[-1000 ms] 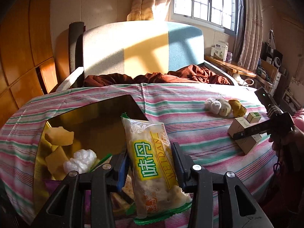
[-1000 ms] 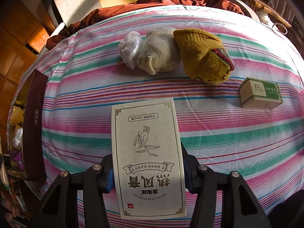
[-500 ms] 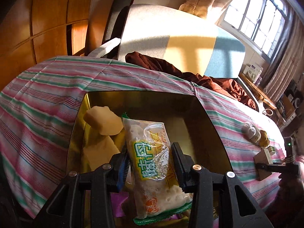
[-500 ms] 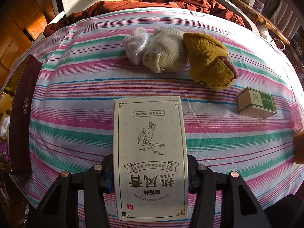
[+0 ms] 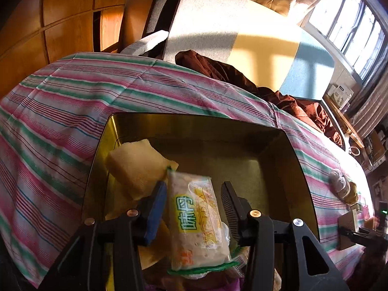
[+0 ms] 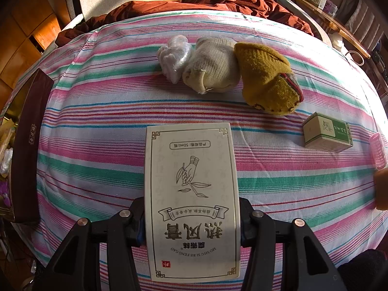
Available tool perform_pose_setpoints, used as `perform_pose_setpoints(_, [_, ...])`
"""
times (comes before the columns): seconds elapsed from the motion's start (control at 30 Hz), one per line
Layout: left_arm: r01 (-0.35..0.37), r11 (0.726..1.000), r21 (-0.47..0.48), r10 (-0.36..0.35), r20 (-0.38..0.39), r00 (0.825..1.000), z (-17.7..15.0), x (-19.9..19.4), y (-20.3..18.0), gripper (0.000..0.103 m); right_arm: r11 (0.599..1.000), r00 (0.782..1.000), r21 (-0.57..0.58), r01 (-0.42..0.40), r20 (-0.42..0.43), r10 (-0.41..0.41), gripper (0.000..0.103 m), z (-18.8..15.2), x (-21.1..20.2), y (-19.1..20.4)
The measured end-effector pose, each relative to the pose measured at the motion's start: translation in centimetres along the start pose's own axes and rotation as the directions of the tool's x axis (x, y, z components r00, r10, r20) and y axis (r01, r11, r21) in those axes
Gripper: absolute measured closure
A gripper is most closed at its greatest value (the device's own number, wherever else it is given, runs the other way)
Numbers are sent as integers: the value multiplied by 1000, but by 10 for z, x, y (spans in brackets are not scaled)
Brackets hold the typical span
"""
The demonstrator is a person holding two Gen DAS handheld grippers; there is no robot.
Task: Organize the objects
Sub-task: 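Lower the yellow-green packet into the tray and open the left gripper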
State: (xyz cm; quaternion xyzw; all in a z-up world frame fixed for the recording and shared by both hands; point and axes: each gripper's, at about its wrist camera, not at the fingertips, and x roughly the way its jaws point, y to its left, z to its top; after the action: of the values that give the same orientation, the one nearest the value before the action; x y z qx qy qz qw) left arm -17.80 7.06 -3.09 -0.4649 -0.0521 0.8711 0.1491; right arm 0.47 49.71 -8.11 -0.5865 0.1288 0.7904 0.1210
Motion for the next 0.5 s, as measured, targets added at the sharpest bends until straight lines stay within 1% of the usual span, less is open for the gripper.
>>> perform_pose_setpoints(0.1, [-12, 1000, -3, 12, 17, 1000, -1, -3, 3, 54, 1000, 1000, -3, 3, 0, -3, 50, 0, 0, 0])
perform_pose_setpoints(0.23, [-37, 999, 31, 35, 35, 999, -16, -15, 2, 55, 1000, 1000, -7, 7, 0, -7, 50, 3, 1, 2])
perform_pose_setpoints(0.33, [-67, 997, 48, 63, 66, 996, -32, -29, 1, 55, 1000, 1000, -7, 7, 0, -7, 50, 3, 1, 3])
perform_pose_setpoints(0.5, [-97, 990, 106, 82, 141, 987, -57, -56, -12, 54, 1000, 1000, -18, 10, 1, -10, 50, 3, 2, 7])
